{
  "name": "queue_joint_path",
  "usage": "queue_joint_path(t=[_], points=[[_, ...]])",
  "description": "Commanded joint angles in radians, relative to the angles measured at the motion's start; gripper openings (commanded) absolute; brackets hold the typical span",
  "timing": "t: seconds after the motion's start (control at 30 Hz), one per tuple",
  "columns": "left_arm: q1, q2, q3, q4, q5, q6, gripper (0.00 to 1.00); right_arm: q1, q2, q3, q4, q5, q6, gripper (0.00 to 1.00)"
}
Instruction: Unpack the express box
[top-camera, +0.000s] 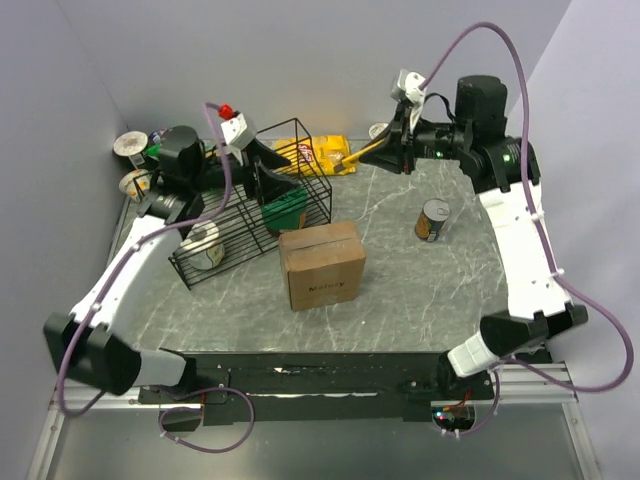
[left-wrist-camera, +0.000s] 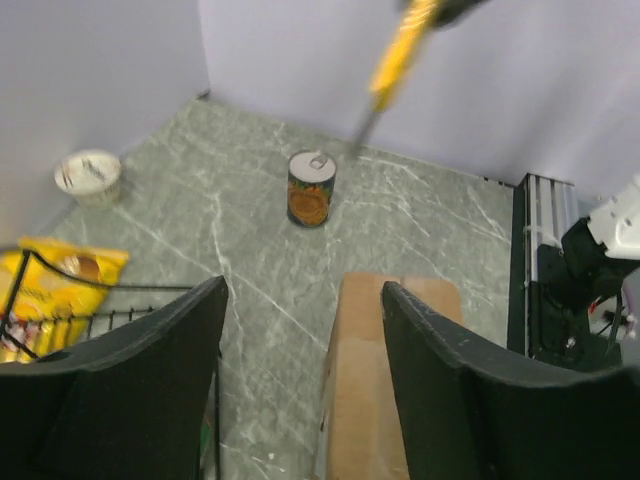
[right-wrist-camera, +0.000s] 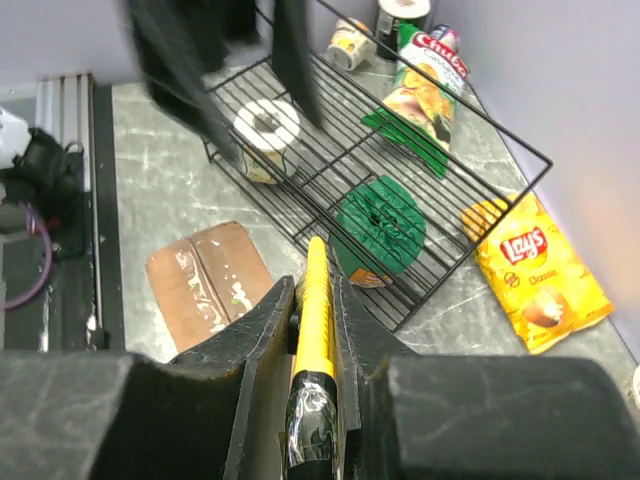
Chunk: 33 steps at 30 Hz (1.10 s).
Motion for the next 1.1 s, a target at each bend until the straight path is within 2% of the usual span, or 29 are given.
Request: queue_joint_path(t=[0.0, 0.1, 0.23, 0.3, 0.43, 0.67, 0.87, 0.9, 0.97, 1.0, 1.07], points=[[-0.052, -0.055, 0.068, -0.119, 0.031, 0.180, 0.61, 0.040, 0.094, 0.171, -0.265, -0.019, -0.209, 0.00], [-0.101, -0.013, 0.116, -0.209, 0.056, 0.286, 0.60, 0.087, 0.084, 0.162, -0.261, -0.001, -0.292, 0.00], [-0.118, 0.050, 0.185, -0.217, 0.082, 0.279, 0.60, 0.155, 0.078, 0.157, -0.289, 0.070, -0.399, 0.00], [-0.126, 0.077, 0.209, -0.176, 0.108, 0.256, 0.58, 0.167, 0.073, 0.151, -0.278, 0.074, -0.398, 0.00], [-0.149, 0.119, 0.254, -0.194, 0.128, 0.270, 0.56, 0.187, 0.053, 0.133, -0.241, 0.071, -0.358, 0.00], [-0.170, 0.134, 0.265, -0.179, 0.148, 0.259, 0.47, 0.198, 0.038, 0.102, -0.188, 0.091, -0.301, 0.00], [-0.184, 0.150, 0.272, -0.145, 0.165, 0.233, 0.29, 0.201, 0.053, 0.102, -0.143, 0.087, -0.243, 0.00], [-0.186, 0.154, 0.275, -0.145, 0.167, 0.236, 0.21, 0.201, 0.055, 0.105, -0.135, 0.087, -0.220, 0.00], [-0.189, 0.156, 0.281, -0.139, 0.170, 0.231, 0.13, 0.201, 0.059, 0.104, -0.112, 0.087, -0.206, 0.00], [-0.189, 0.157, 0.283, -0.137, 0.171, 0.230, 0.05, 0.201, 0.059, 0.101, -0.108, 0.087, -0.192, 0.00], [-0.189, 0.159, 0.278, -0.113, 0.165, 0.219, 0.01, 0.199, 0.059, 0.094, -0.089, 0.085, -0.175, 0.00]])
